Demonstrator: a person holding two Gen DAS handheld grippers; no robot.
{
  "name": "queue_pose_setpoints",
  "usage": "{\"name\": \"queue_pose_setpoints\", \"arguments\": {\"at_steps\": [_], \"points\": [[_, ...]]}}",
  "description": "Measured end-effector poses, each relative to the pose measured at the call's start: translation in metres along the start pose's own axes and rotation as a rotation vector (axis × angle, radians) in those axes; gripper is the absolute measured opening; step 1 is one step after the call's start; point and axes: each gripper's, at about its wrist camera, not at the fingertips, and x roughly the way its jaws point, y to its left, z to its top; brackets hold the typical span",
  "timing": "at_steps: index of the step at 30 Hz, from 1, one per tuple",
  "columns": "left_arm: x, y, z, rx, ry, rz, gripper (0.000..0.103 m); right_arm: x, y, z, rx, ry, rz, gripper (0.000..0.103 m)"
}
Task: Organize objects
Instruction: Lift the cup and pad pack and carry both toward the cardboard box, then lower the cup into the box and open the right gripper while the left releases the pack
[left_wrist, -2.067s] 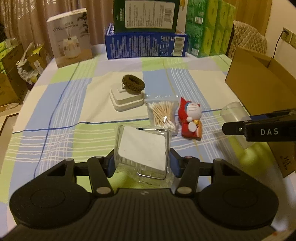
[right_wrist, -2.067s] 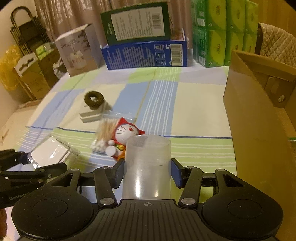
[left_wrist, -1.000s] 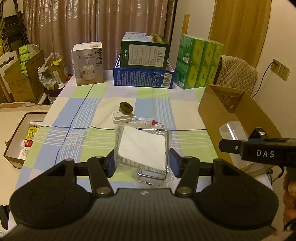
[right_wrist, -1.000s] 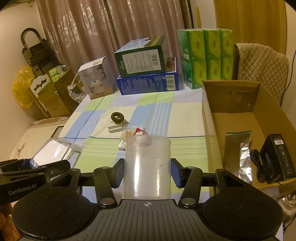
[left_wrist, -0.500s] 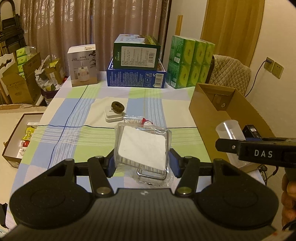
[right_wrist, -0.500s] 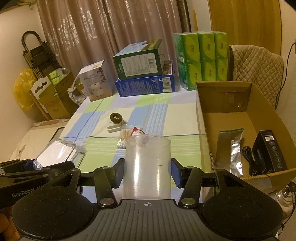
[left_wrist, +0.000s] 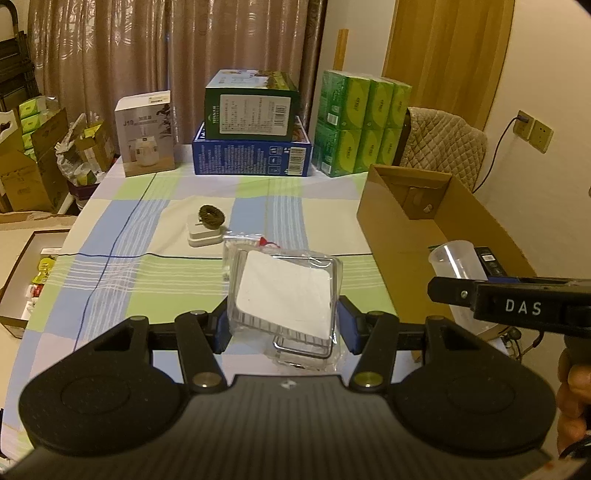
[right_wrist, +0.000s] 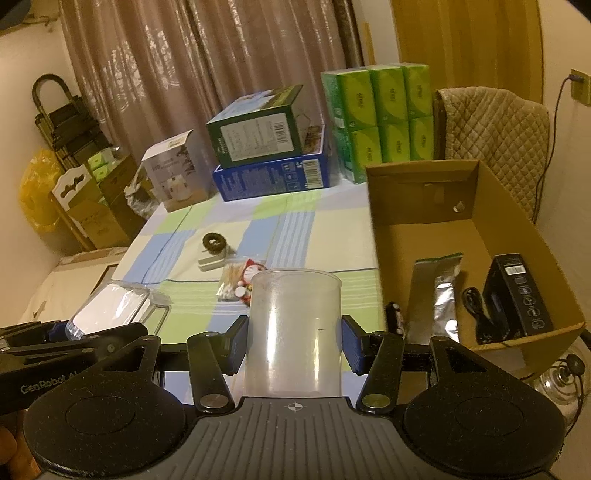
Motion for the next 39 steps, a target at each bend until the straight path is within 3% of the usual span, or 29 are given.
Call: {"name": "queue_pose_setpoints", "arguments": {"at_steps": [24, 39], "points": [[0.032, -0.104, 0.028, 0.103, 0.017, -0.133, 0.051, -0.037, -0.104, 0.019, 0.094, -0.054, -0.123, 0.049], [0.069, -0.166, 0.044, 0.157, 0.044, -0.202, 0.051, -0.038, -0.166, 0.03, 0.149, -0.052, -0.168, 0.049]]}}
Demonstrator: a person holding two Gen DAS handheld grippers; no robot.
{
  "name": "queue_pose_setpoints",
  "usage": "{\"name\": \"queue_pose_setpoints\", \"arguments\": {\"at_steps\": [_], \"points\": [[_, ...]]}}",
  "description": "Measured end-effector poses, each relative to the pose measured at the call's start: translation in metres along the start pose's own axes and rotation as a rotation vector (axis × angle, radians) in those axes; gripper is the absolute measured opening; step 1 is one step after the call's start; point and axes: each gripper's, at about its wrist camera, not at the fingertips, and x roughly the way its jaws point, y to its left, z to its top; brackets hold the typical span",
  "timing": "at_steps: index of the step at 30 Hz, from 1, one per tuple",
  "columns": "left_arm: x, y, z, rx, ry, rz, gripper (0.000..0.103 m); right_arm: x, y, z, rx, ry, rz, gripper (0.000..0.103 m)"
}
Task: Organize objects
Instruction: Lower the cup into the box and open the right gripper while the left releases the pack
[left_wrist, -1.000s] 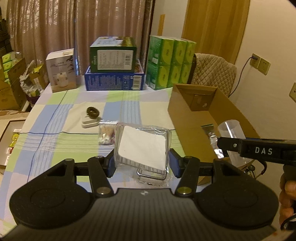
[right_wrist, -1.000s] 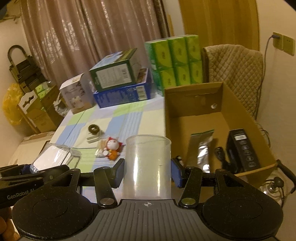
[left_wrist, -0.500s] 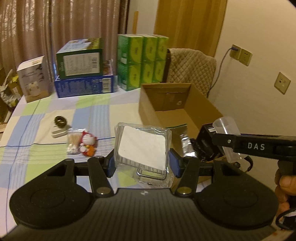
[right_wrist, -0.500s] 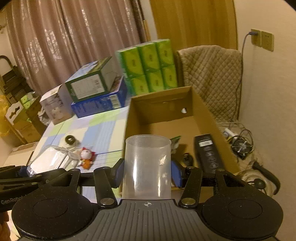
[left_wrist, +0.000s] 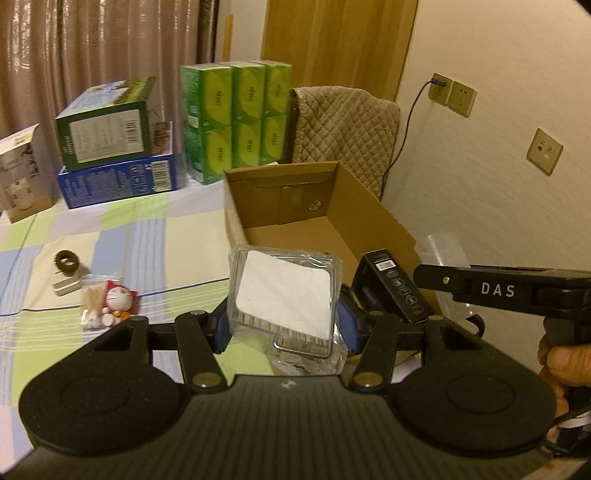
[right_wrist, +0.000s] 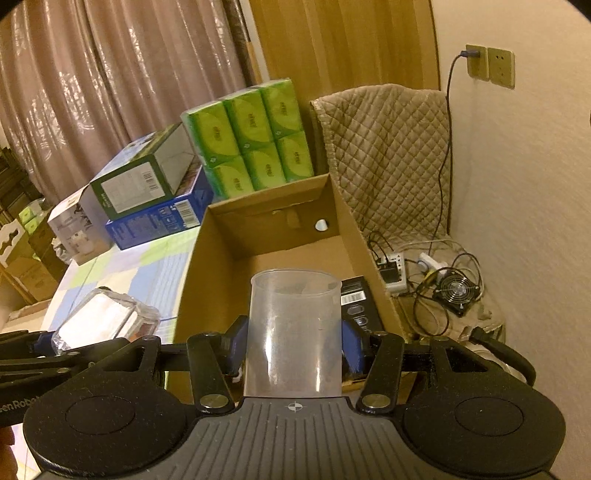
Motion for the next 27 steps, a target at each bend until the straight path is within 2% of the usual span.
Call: {"name": "queue_pose_setpoints", "arguments": {"at_steps": [16, 17, 18, 19, 27], "points": [[0.048, -0.021, 0.012, 0.039, 0.031, -0.053, 0.052, 0.02, -0.027, 0.011, 0.037, 0.015, -0.027, 0.049], [0.049, -0.021, 0.013, 0.044, 0.029, -0.06, 0.056, 0.02, -0.028, 0.012, 0.04, 0.014, -0.029, 0.049], [0.051, -0.021, 0.014, 0.049, 0.024, -0.06, 0.067, 0.02, -0.029, 0.012, 0.043, 0.014, -0.031, 0.049], [0.051, -0.02, 0.015, 0.051, 0.021, -0.055, 0.069, 0.02, -0.03, 0.013, 0.045, 0.013, -0.032, 0.049], [0.04, -0.002, 0.017, 0.022, 0.004, -0.018, 0.069, 0.019, -0.028, 0.012, 0.048, 0.013, -0.026, 0.049]]}}
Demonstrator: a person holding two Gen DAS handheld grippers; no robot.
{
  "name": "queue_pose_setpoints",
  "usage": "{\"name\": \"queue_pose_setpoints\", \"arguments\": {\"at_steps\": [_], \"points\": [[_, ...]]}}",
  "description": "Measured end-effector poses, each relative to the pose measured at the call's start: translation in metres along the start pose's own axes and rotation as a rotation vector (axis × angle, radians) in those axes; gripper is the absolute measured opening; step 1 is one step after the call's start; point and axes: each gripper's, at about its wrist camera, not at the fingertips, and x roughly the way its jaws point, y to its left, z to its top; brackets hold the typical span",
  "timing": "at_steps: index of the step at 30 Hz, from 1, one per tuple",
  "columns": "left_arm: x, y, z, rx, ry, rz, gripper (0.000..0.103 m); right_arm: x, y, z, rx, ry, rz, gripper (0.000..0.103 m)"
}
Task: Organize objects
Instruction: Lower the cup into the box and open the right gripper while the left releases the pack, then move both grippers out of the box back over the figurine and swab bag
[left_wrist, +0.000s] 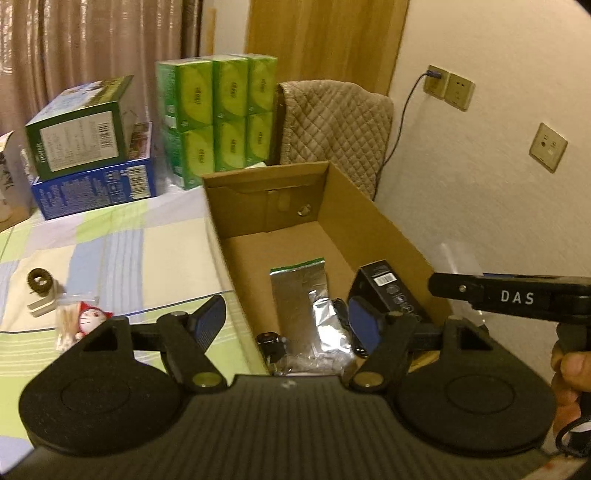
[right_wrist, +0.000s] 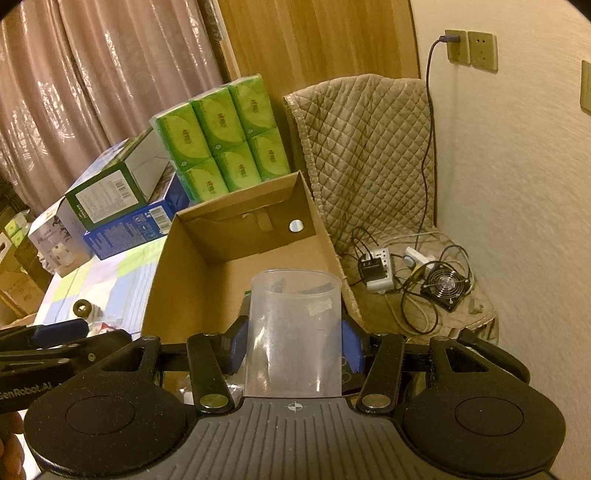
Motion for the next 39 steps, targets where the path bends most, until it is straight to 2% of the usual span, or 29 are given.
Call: {"name": "queue_pose_setpoints", "arguments": {"at_steps": [15, 16, 17, 19, 29, 39], "points": [[-0.018, 0.017, -0.008, -0.044, -0.018, 0.034, 0.071, 0.005, 0.016, 0.003, 0.0, -0.007, 0.058, 0.049], [-0.018, 0.019, -0.008, -0.047, -0.019, 0.035, 0.071, 0.007, 0.016, 0.003, 0.004, -0.006, 0.065, 0.054], [-0.019, 0.019, -0.008, -0.048, -0.019, 0.035, 0.072, 0.008, 0.015, 0.004, 0.008, -0.004, 0.063, 0.068], [-0.019, 0.022, -0.01, -0.05, -0.019, 0.038, 0.073, 0.007, 0.013, 0.005, 0.024, -0.035, 0.068, 0.074], [-0.025, 0.037, -0.023, -0.085, -0.011, 0.064, 0.076, 0.001, 0.008, 0.001, 0.063, -0.024, 0.061, 0.074], [-0.051, 0.045, -0.03, -0.104, -0.037, 0.084, 0.08, -0.015, 0.028, -0.005, 0.039, -0.023, 0.076, 0.074]]}}
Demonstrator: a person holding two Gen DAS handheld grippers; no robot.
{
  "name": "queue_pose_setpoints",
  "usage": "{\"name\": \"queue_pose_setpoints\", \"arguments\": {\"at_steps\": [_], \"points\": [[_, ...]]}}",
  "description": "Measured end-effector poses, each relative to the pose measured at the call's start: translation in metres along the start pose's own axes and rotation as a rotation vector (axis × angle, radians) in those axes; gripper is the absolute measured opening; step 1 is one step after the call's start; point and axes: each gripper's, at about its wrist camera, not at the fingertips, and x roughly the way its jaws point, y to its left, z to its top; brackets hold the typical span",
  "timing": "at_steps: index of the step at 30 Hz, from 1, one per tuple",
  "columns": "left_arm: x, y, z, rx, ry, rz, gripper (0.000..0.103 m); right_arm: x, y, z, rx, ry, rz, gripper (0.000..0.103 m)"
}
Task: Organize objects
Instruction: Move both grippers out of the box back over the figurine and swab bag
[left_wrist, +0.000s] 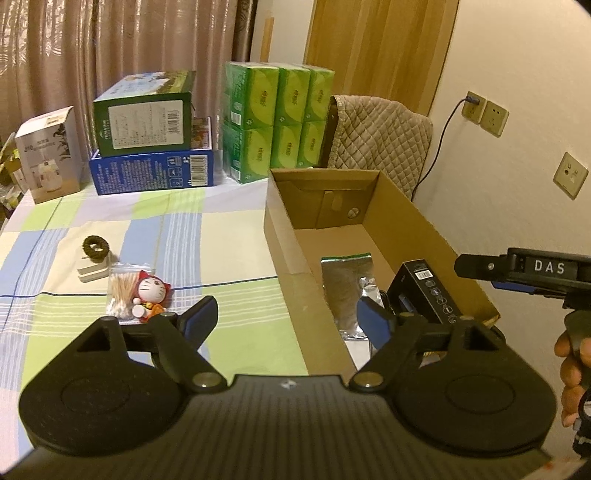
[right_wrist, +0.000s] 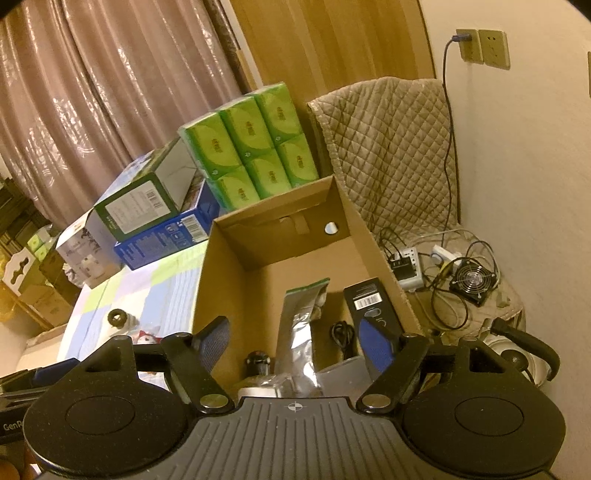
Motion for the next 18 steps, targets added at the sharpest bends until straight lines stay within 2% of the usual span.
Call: {"name": "queue_pose_setpoints", "arguments": {"at_steps": [18], "points": [[-0.052, 0.048, -0.016, -0.066, -0.046, 0.054, 0.093, -0.018, 0.059, -0.023, -0.086, 0.011, 0.042, 0.075]]}}
